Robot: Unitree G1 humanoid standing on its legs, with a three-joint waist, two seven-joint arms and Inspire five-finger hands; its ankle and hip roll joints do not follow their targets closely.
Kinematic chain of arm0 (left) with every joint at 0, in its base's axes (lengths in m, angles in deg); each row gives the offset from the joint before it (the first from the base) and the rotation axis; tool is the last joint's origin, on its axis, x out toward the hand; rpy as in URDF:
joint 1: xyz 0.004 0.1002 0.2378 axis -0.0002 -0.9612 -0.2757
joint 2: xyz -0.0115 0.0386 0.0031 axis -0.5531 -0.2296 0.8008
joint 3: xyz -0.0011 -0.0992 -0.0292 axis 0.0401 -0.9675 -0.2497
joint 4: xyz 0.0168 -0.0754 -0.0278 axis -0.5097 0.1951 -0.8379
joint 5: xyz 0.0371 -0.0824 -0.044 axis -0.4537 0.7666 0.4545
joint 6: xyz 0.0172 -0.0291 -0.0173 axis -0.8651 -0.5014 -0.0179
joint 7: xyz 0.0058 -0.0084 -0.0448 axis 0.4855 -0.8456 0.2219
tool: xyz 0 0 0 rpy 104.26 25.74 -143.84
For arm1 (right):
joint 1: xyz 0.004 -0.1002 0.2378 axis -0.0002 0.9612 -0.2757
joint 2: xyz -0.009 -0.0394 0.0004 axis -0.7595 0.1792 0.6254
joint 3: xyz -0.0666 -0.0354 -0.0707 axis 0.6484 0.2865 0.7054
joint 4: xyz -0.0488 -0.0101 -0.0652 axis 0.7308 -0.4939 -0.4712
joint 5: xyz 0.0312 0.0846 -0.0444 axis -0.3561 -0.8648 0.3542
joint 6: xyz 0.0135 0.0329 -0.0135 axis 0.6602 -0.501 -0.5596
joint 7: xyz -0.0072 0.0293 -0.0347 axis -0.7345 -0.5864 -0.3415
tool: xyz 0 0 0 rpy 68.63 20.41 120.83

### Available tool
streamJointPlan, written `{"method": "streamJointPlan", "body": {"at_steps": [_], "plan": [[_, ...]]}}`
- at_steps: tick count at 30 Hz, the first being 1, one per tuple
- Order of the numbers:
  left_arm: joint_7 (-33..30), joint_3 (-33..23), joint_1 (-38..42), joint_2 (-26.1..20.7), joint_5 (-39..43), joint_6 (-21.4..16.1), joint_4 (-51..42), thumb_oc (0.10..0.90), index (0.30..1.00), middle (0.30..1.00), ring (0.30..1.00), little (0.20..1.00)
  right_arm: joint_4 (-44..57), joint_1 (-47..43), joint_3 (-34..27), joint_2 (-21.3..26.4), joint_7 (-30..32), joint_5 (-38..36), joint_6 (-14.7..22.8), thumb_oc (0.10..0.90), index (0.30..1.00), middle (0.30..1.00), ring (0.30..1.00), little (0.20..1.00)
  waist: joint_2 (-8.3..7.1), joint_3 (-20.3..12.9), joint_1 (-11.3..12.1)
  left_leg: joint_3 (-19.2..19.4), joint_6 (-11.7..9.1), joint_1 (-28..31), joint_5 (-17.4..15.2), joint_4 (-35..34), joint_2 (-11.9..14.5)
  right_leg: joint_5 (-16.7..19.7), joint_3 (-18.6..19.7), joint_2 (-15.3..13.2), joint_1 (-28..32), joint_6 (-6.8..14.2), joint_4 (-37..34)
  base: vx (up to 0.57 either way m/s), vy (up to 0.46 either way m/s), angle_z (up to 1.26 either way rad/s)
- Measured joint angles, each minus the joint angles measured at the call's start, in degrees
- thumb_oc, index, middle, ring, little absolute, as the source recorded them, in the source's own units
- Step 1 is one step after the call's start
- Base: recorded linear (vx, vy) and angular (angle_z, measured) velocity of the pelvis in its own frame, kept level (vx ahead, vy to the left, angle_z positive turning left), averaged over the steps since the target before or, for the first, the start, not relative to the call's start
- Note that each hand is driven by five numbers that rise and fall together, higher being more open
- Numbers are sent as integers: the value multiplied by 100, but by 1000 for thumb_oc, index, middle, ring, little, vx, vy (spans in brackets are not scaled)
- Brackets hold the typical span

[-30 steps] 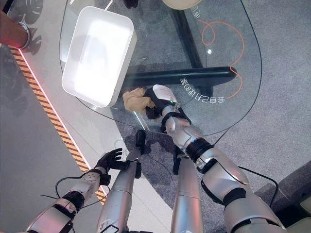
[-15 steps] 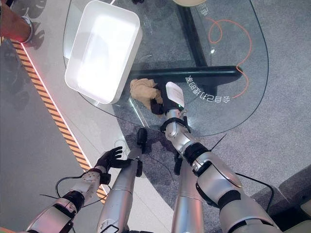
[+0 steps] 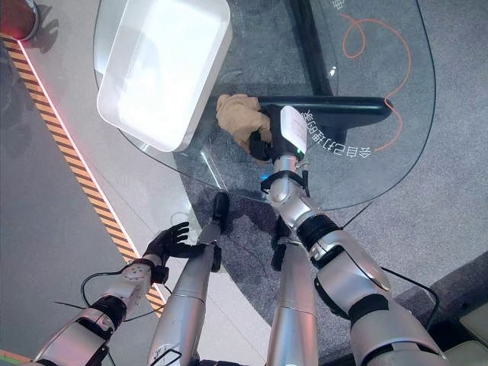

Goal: Wipe the table with a cloth and put it in the basket.

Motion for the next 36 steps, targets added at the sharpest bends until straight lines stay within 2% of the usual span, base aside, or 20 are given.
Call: {"method": "streamJointPlan", "body": {"at_steps": [4,9,13,19,22,36], "plan": [[9,4,1,-2,5,0,-27,800,900,900,900,900,-327,-152,-180,11,140,-92,118,100,300,300,300,200,-16,10,1,14,46,-2,10,-3,-42,15,23,-38,6,44,-16,0,-3,1],[24,1,1,-18,41,0,-57,800,900,900,900,900,-712,-348,-722,79,308,-333,216,100,300,300,300,200,-51,32,14,30,93,-10,13,-5,-65,51,46,-54,22,94,-75,0,0,0],[34,6,2,-33,42,17,-93,800,900,900,900,900,-1042,-492,-1091,446,502,-606,216,100,300,300,300,200,-69,43,17,55,162,-10,17,-1,-89,79,63,-77,41,135,-109,0,0,0],[118,-8,2,-193,94,23,-102,800,900,900,900,900,-1255,-536,-1639,1018,868,-989,-162,100,300,300,300,200,-146,90,-91,126,204,-10,-2,15,-81,142,109,-60,75,173,-200,2,-9,-5],[133,-10,2,-254,94,46,-91,800,900,900,900,900,-1382,-511,-1726,1107,952,-1101,-221,100,300,300,300,200,-149,91,-160,130,223,-8,-18,58,-73,148,110,-49,106,180,-223,3,-7,-2],[161,-12,4,-294,93,47,-85,800,900,900,900,900,-1699,-421,-1883,1120,971,-1230,-200,100,300,300,300,200,-149,91,-148,132,264,-1,-50,106,-31,176,105,-2,127,156,-231,0,-2,-1]]}}
